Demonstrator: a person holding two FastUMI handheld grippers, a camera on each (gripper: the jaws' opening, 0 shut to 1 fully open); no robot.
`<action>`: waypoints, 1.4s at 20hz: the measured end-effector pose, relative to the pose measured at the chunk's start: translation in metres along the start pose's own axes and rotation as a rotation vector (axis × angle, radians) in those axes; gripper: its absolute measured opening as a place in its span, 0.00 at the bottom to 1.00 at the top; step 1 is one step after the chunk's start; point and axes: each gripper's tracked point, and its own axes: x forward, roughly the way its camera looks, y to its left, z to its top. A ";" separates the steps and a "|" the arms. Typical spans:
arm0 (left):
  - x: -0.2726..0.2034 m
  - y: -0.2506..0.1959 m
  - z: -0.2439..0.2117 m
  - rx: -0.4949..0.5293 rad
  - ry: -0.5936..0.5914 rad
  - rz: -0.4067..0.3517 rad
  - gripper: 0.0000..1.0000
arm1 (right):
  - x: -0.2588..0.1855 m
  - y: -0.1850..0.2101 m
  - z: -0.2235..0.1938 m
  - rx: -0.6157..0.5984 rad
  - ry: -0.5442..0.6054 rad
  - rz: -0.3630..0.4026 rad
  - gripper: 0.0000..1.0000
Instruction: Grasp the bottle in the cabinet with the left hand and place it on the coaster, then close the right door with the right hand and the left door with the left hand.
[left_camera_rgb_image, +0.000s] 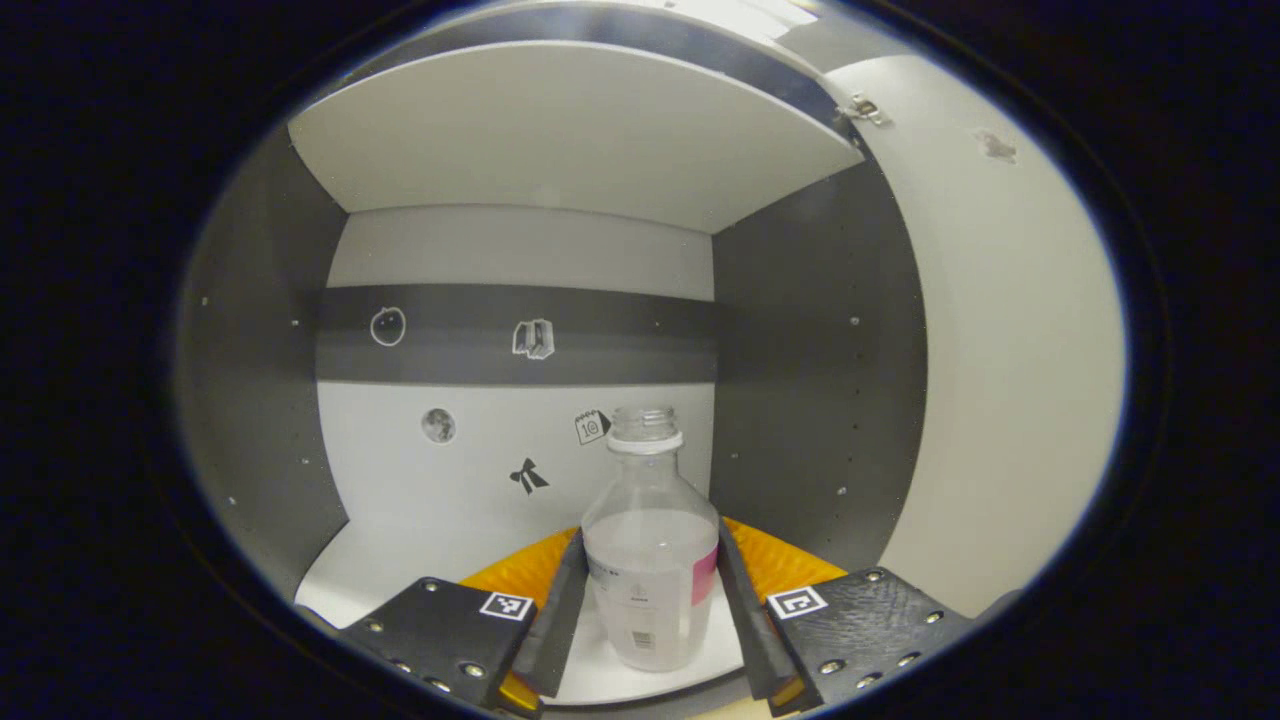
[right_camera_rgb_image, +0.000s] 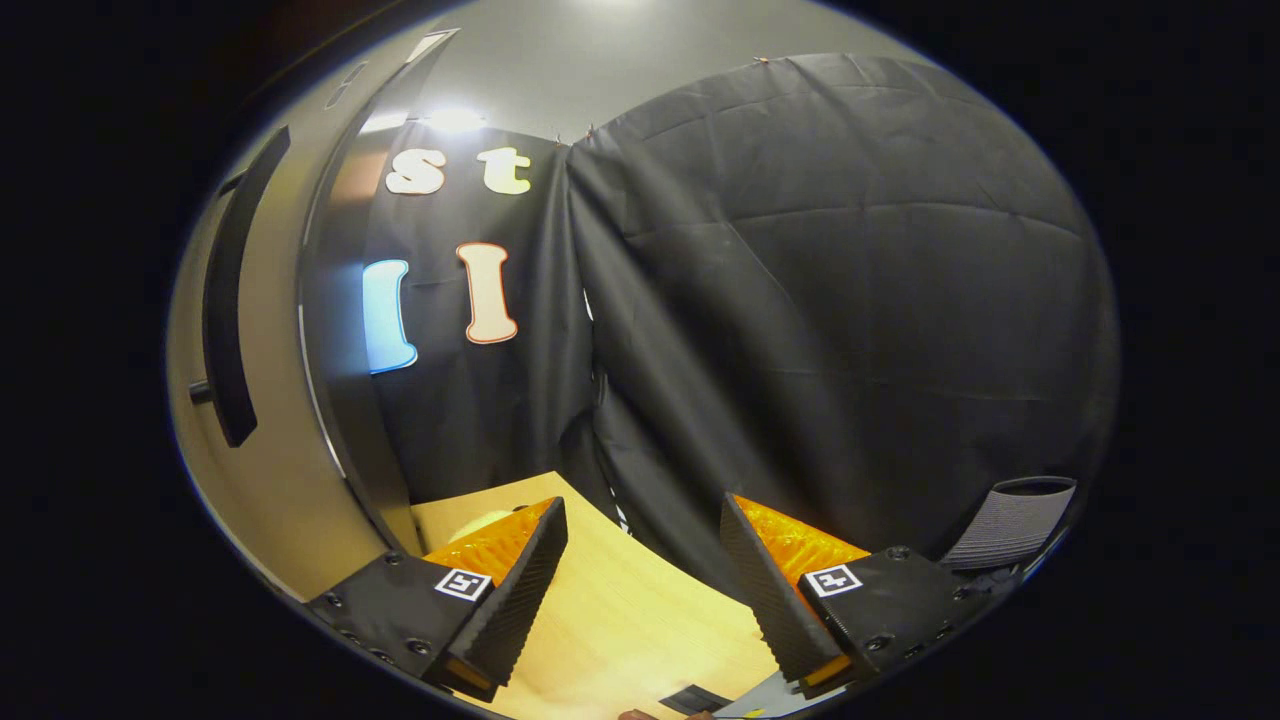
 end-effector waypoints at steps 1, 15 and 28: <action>-0.010 -0.002 0.003 -0.008 -0.008 -0.012 0.69 | -0.002 0.001 -0.001 0.002 0.001 0.008 0.98; -0.153 -0.003 0.022 -0.017 -0.076 -0.021 0.67 | -0.032 0.017 0.016 -0.044 -0.039 0.150 0.98; -0.265 0.011 -0.069 -0.079 -0.072 0.084 0.67 | -0.057 0.005 0.033 -0.039 -0.058 0.171 0.92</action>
